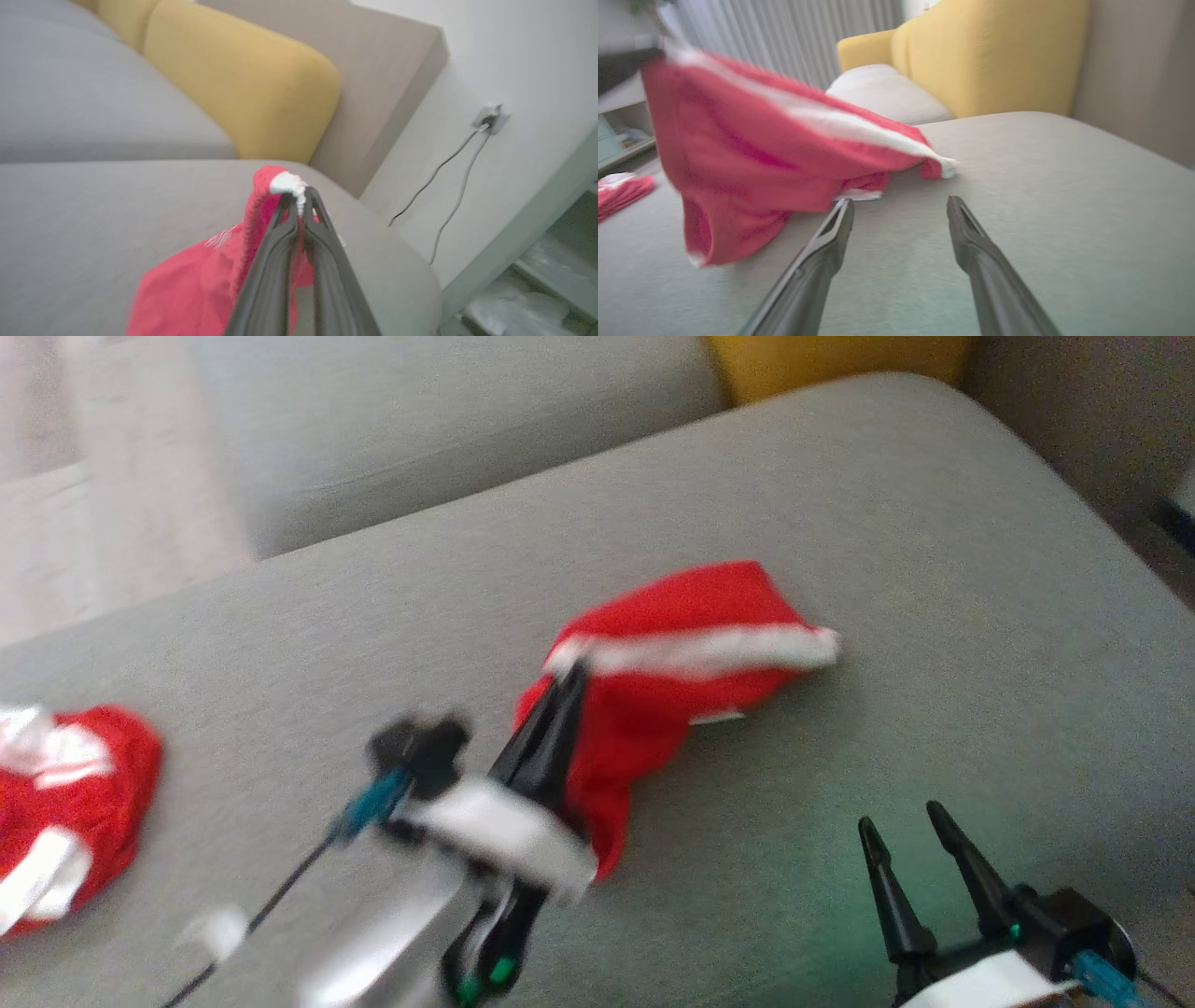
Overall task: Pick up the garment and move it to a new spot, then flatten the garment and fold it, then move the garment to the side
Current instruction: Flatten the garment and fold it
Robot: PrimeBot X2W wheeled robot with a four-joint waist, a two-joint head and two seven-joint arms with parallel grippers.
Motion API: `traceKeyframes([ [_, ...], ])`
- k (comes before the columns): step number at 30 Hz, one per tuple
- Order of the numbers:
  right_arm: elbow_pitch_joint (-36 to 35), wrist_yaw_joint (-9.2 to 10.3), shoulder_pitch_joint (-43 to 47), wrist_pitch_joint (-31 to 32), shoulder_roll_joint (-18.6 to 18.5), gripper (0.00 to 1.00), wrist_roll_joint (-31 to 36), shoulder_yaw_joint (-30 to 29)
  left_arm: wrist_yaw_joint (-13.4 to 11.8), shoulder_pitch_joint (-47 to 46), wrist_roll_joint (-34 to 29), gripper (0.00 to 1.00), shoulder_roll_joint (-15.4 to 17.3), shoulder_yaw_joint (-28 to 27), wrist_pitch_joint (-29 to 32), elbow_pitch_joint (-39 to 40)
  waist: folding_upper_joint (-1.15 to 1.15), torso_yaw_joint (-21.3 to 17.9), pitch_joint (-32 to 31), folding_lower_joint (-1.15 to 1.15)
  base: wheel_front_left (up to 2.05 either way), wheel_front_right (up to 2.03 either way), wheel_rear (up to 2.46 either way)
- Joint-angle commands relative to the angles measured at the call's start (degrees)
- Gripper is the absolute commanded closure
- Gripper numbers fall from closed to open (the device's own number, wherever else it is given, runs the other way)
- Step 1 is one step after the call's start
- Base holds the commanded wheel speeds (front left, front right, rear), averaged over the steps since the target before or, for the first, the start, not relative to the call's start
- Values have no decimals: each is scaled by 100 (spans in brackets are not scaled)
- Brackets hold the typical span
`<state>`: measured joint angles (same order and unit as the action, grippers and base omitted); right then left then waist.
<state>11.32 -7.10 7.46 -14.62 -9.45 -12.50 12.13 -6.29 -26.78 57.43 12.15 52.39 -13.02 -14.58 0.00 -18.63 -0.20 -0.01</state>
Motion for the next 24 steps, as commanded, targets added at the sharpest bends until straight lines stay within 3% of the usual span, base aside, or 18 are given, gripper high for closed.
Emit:
traceKeyframes([
  [1,-199,-39,-55,-38,-12,0,-14,91,-103,2,34,100,219,-172,-2,321,0,667,-128,1,0,0,0],
  [6,-36,-39,51,-38,-2,0,-377,87,-531,789,53,100,974,-279,4,920,0,1360,-80,1,0,0,0],
  [10,312,-39,-16,-38,-128,0,-538,216,-623,1040,73,100,1283,-425,-42,1099,0,1757,-23,1,0,0,0],
  [16,1004,-39,-416,-38,-233,0,-408,541,-600,1066,61,100,1334,-557,-94,1171,0,2039,59,1,0,0,0],
  [23,1572,-39,-955,-38,-71,0,-357,944,-538,967,17,100,1240,-553,-111,1167,0,2138,193,1,0,0,0],
  [24,1654,-39,-1013,-38,-49,7,-368,1004,-530,952,11,100,1228,-548,-112,1160,0,2149,204,1,0,0,0],
])
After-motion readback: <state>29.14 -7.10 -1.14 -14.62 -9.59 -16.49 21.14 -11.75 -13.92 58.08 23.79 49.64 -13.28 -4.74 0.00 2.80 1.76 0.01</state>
